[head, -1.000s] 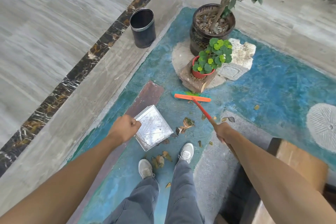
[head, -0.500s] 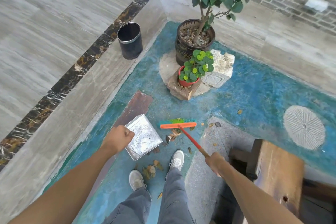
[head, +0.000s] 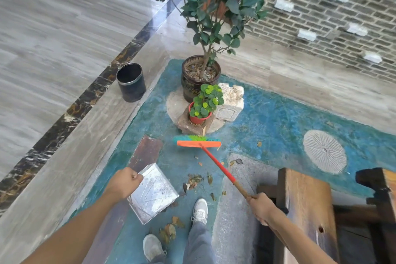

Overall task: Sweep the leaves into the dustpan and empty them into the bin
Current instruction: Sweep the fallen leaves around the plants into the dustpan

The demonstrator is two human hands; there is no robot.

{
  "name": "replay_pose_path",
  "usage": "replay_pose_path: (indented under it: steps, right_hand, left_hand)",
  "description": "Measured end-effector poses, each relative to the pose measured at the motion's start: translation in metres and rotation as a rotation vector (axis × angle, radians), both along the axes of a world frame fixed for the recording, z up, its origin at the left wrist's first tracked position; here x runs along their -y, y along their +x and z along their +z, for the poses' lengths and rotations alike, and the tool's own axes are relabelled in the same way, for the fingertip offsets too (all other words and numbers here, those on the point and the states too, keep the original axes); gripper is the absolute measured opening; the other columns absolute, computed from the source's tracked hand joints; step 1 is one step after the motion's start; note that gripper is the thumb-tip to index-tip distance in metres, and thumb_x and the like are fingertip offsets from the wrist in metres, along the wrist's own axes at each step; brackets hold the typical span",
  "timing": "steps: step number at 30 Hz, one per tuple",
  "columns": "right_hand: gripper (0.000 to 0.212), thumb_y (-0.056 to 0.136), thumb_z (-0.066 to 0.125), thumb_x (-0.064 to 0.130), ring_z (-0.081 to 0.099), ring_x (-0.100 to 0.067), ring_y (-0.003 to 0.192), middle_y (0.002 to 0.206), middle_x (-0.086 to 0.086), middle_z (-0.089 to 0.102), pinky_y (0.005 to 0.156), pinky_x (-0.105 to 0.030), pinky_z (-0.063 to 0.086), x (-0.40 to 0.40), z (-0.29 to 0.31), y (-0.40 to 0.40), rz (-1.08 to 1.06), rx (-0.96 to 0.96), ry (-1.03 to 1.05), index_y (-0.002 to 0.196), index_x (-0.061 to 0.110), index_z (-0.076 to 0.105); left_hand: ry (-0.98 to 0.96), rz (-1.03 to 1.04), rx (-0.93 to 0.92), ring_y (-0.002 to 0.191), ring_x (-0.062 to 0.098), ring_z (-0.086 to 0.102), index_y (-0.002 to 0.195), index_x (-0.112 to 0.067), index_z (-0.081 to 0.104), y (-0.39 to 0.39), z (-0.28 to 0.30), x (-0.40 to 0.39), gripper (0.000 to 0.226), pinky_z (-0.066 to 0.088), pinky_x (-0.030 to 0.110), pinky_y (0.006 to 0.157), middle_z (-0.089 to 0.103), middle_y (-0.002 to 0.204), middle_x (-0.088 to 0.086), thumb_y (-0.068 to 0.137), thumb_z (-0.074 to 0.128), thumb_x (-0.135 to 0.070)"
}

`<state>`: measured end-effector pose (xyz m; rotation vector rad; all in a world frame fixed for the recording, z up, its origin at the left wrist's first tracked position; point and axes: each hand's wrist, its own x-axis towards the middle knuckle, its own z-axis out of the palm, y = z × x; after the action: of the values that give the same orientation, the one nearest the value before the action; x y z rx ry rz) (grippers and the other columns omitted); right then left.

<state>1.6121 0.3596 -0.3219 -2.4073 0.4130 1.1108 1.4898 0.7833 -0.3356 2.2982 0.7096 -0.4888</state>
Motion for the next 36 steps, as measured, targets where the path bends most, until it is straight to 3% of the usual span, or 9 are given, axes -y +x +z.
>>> replay_pose_path:
  steps: [3, 7, 10, 13, 18, 22, 26, 29, 36]
  right_hand:
    - [0.029, 0.096, 0.045, 0.028, 0.041, -0.01, 0.026, 0.042, 0.004, 0.047, 0.033, -0.02, 0.031, -0.011, 0.019, 0.019, 0.069, 0.074, -0.042, 0.079, 0.011, 0.061]
    - [0.032, 0.098, 0.043, 0.028, 0.047, -0.016, 0.037, 0.056, -0.004, 0.053, 0.038, -0.023, 0.036, -0.028, 0.028, 0.052, 0.134, 0.064, -0.042, 0.095, 0.004, 0.064]
    - [0.03, 0.096, 0.042, 0.026, 0.046, -0.017, 0.036, 0.057, -0.006, 0.054, 0.037, -0.021, 0.036, -0.041, 0.026, 0.069, 0.171, 0.065, -0.085, 0.084, 0.005, 0.058]
    - [0.029, 0.095, 0.043, 0.026, 0.046, -0.016, 0.037, 0.057, -0.006, 0.053, 0.038, -0.021, 0.035, -0.049, 0.021, 0.07, 0.186, 0.066, -0.131, 0.076, 0.006, 0.052]
    - [0.031, 0.097, 0.042, 0.029, 0.053, -0.015, 0.049, 0.066, -0.002, 0.058, 0.043, -0.021, 0.039, -0.039, 0.024, 0.047, 0.249, 0.056, -0.162, 0.086, 0.007, 0.06]
    - [0.03, 0.095, 0.049, 0.021, 0.036, -0.01, 0.029, 0.042, 0.004, 0.041, 0.033, -0.017, 0.025, -0.009, 0.028, 0.035, 0.114, 0.042, -0.058, 0.098, -0.003, 0.067]
    - [0.022, 0.097, 0.046, 0.024, 0.031, -0.013, 0.029, 0.043, 0.001, 0.036, 0.035, -0.017, 0.024, 0.011, 0.031, 0.035, 0.005, 0.042, -0.024, 0.09, 0.01, 0.061]
    - [0.026, 0.097, 0.046, 0.024, 0.035, -0.015, 0.031, 0.047, -0.003, 0.041, 0.037, -0.018, 0.027, 0.022, 0.032, 0.049, -0.038, 0.105, -0.084, 0.081, 0.008, 0.058]
    - [0.032, 0.098, 0.046, 0.023, 0.047, -0.017, 0.031, 0.051, -0.007, 0.056, 0.033, -0.018, 0.034, 0.028, 0.041, 0.098, -0.058, 0.179, -0.196, 0.09, -0.005, 0.059]
  left_hand:
    - [0.0, -0.006, -0.006, 0.048, 0.014, 0.02, 0.049, -0.02, 0.02, 0.002, 0.0, -0.005, 0.051, 0.018, 0.027, 0.051, 0.017, 0.046, -0.005, 0.086, 0.055, -0.017]
    - [0.0, -0.017, 0.008, 0.047, 0.013, 0.017, 0.049, -0.019, 0.019, 0.0, -0.001, -0.008, 0.052, 0.016, 0.028, 0.051, 0.015, 0.046, -0.004, 0.085, 0.056, -0.016]
    - [0.008, 0.002, 0.019, 0.048, 0.015, 0.017, 0.049, -0.019, 0.018, -0.005, -0.002, -0.013, 0.053, 0.017, 0.029, 0.054, 0.015, 0.046, -0.004, 0.085, 0.057, -0.015]
    - [0.022, 0.022, 0.032, 0.048, 0.015, 0.015, 0.051, -0.018, 0.018, -0.012, -0.003, -0.02, 0.052, 0.015, 0.03, 0.054, 0.014, 0.045, -0.003, 0.085, 0.057, -0.015]
    - [0.023, 0.045, 0.026, 0.047, 0.015, 0.015, 0.053, -0.018, 0.022, -0.015, -0.005, -0.037, 0.049, 0.016, 0.03, 0.053, 0.016, 0.048, -0.002, 0.087, 0.057, -0.019]
    - [0.043, 0.06, 0.004, 0.048, 0.017, 0.018, 0.052, -0.019, 0.02, -0.008, -0.006, -0.039, 0.05, 0.016, 0.029, 0.054, 0.016, 0.047, -0.004, 0.087, 0.056, -0.017]
    - [0.022, 0.036, -0.009, 0.049, 0.018, 0.02, 0.051, -0.02, 0.022, -0.006, -0.012, -0.036, 0.049, 0.019, 0.029, 0.054, 0.018, 0.047, -0.005, 0.086, 0.055, -0.018]
    - [0.004, 0.01, -0.014, 0.048, 0.017, 0.019, 0.051, -0.021, 0.025, -0.005, -0.015, -0.035, 0.047, 0.02, 0.03, 0.054, 0.019, 0.048, -0.004, 0.087, 0.055, -0.021]
    - [0.017, -0.006, -0.035, 0.047, 0.017, 0.022, 0.051, -0.023, 0.028, 0.006, -0.013, -0.032, 0.046, 0.025, 0.029, 0.053, 0.021, 0.048, -0.005, 0.088, 0.055, -0.023]
